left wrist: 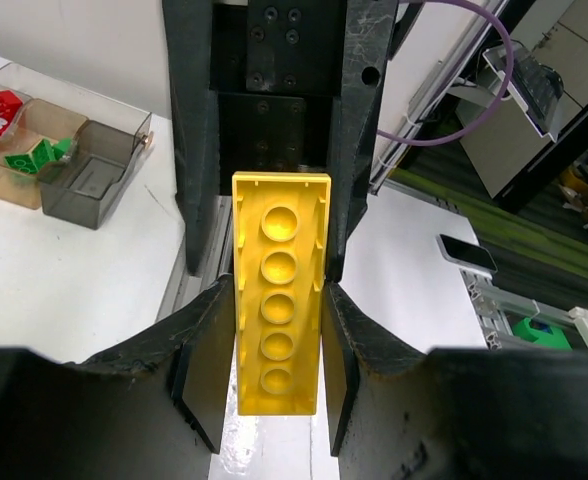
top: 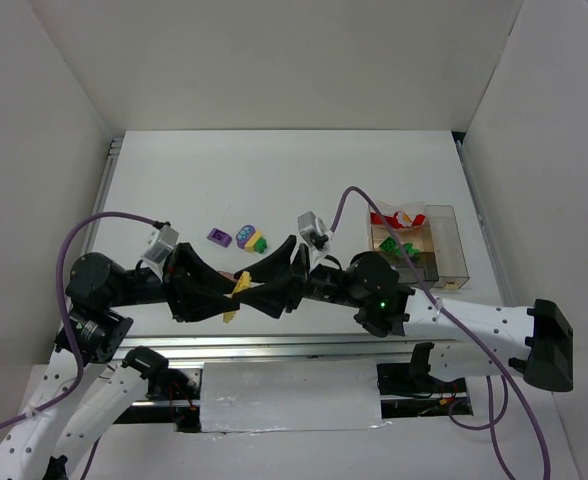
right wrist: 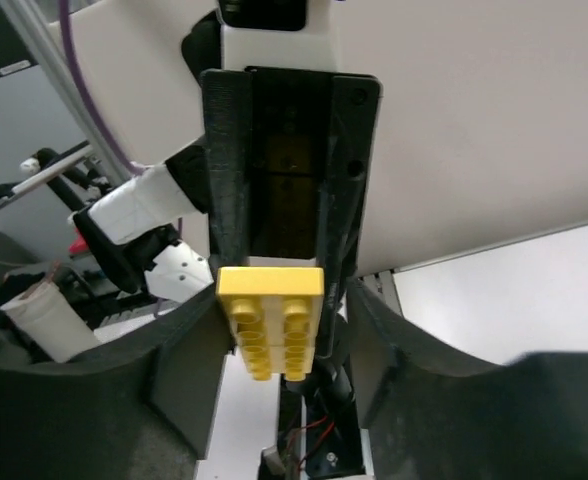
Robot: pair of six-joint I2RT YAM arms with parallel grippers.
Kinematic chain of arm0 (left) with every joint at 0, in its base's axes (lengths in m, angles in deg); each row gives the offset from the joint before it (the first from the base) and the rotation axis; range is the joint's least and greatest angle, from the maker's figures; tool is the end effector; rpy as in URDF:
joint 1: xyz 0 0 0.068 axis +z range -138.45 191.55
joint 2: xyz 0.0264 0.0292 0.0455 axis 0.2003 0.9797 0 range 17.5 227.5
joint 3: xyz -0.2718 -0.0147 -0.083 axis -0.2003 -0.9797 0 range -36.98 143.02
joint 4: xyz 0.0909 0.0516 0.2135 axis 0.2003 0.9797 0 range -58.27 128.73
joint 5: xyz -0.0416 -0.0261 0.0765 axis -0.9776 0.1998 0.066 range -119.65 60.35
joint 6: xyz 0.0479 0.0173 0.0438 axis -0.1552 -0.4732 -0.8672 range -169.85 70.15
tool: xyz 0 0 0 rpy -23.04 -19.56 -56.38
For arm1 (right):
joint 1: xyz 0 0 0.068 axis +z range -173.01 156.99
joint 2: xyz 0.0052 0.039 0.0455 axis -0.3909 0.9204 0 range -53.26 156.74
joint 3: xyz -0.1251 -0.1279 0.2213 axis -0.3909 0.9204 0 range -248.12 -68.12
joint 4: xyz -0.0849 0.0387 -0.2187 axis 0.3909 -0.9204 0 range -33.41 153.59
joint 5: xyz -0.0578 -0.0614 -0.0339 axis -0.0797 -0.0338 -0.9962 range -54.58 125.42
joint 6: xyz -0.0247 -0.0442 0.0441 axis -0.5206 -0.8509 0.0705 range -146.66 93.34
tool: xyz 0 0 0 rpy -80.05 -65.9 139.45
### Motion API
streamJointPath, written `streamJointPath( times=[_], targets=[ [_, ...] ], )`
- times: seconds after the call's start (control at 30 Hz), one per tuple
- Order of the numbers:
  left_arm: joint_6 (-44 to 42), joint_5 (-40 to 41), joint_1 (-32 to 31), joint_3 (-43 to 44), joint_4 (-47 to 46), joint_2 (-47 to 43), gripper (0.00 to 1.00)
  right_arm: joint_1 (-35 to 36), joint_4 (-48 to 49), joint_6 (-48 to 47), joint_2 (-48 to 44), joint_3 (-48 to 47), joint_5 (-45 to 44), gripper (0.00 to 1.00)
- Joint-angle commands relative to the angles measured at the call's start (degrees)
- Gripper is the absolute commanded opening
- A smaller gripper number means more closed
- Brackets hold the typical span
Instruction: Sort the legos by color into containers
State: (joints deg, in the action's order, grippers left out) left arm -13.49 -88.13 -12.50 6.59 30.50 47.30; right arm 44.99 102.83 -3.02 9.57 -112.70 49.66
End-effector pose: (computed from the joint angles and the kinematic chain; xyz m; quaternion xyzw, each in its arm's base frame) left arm 0.0525 -0.0735 0.3877 0.3283 0.5697 -0.6052 0.4487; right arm 0.0773 0.2264 0.3926 -0.3067 0.4820 0.6353 0.5196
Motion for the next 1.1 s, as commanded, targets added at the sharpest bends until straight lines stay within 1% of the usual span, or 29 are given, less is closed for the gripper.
streamJointPath(
  times=[0.0,0.03,0.07,0.1,0.13,0.17,0.2,0.23,0.27,0.3,0.33,0.37,0.4,0.43,0.47,0.5,0.53,0.57,0.6,0.67,0.7,0.8,0.87,0.9,0.97,1.03,1.07],
  targets=[
    [-0.24,-1.29,-0.12,0.2,-1.93,-0.53,0.0,0.46,4.88,-1.75,0.19,-2.27,1.31,0.54],
    [-0.24,-1.2,-0.12,0.2,-1.93,-0.45,0.0,0.37,5.14,-1.67,0.28,-2.09,2.19,0.43],
    [-0.32,-1.11,-0.2,0.28,-2.02,-0.45,0.0,0.37,5.23,-1.75,0.36,-2.09,2.46,0.19],
    [-0.32,-1.11,-0.12,0.29,-2.1,-0.36,0.01,0.37,6.01,-1.58,0.28,-1.48,2.2,0.02],
    [-0.5,-1.02,-0.2,0.37,-1.93,-0.18,0.06,0.46,6.63,-1.49,0.19,-0.96,1.76,0.0],
    [-1.72,-0.07,-0.2,0.9,-1.41,-0.1,0.14,0.28,6.2,-1.84,-0.77,-0.25,0.63,0.0],
    [-3.04,1.77,-0.2,1.6,2.6,-0.01,0.6,0.28,2.54,-2.28,-1.65,0.01,-1.65,0.0],
    [-4.79,4.57,-0.12,2.56,6.47,-0.01,0.99,-0.33,-0.63,-3.5,-2.79,0.19,-9.42,0.0],
    [-9.77,12.26,-0.2,5.53,10.95,0.52,1.0,-1.29,-8.14,-3.69,-4.97,0.11,-13.93,0.0],
    [-12.16,17.29,-0.12,7.47,21.17,0.78,0.99,-2.86,-12.05,-3.69,-5.95,0.28,-17.89,0.0],
    [-14.45,22.83,-0.2,9.06,25.54,1.22,1.0,-5.32,-16.0,-2.9,-6.92,0.28,-20.98,0.0],
    [-16.39,28.97,-0.2,11.25,29.06,1.83,1.0,-12.3,-20.39,-1.85,-8.93,0.54,-24.57,0.0],
    [-16.76,41.65,-0.12,12.05,32.23,2.19,1.0,-16.81,-26.61,-1.06,-9.91,1.07,-24.44,0.0],
    [-16.67,48.22,-0.12,12.58,37.31,2.89,1.0,-21.81,-29.98,1.3,-10.96,1.25,-24.0,0.0],
    [-15.89,54.72,-0.2,12.5,39.1,3.15,1.0,-31.87,-32.89,1.67,-12.19,1.33,-23.56,0.0],
    [-14.66,66.18,-0.29,11.89,40.25,3.42,0.99,-36.41,-36.31,1.41,-12.29,1.25,-24.43,0.0],
    [-12.56,71.17,-0.21,10.93,41.56,3.59,1.0,-40.37,-38.08,0.11,-11.68,0.64,-26.0,0.0],
    [-8.63,74.62,-0.29,9.27,41.92,3.94,1.0,-44.15,-39.67,-0.69,-8.54,-2.15,-27.93,0.0],
    [-8.15,75.69,-0.12,9.25,42.19,4.38,0.99,-50.63,-43.86,-1.57,-6.51,-4.27,-31.26,0.0],
    [-9.99,73.25,-0.29,10.22,42.63,4.83,1.0,-55.33,-47.84,-2.02,-0.38,-10.49,-35.92,0.0],
    [-9.9,73.07,-0.29,9.78,42.28,4.48,1.0,-58.83,-50.12,-1.67,1.14,-12.1,-41.87,0.0],
    [-9.38,74.03,-0.29,8.9,41.75,2.37,1.0,-64.82,-49.97,-1.4,5.01,-14.74,-46.04,0.0],
    [-9.38,73.86,-0.47,8.29,40.97,0.88,1.0,-67.56,-50.14,-2.89,8.0,-16.24,-46.84,0.0],
    [-9.38,73.77,-1.08,8.2,40.87,0.78,0.99,-71.4,-50.93,-2.11,8.88,-16.85,-47.11,0.0],
    [-9.2,74.21,-1.96,8.28,41.05,1.22,1.0,-74.85,-50.94,-0.62,10.38,-16.95,-43.36,0.0],
    [-9.03,74.47,-3.27,8.46,41.58,2.45,0.99,-77.66,-49.62,0.0,10.91,-14.59,-39.13,0.0],
    [-8.94,74.82,-3.72,8.55,41.84,2.71,0.99,-77.85,-49.62,0.0,11.17,-13.96,-39.46,0.0]
  ],
)
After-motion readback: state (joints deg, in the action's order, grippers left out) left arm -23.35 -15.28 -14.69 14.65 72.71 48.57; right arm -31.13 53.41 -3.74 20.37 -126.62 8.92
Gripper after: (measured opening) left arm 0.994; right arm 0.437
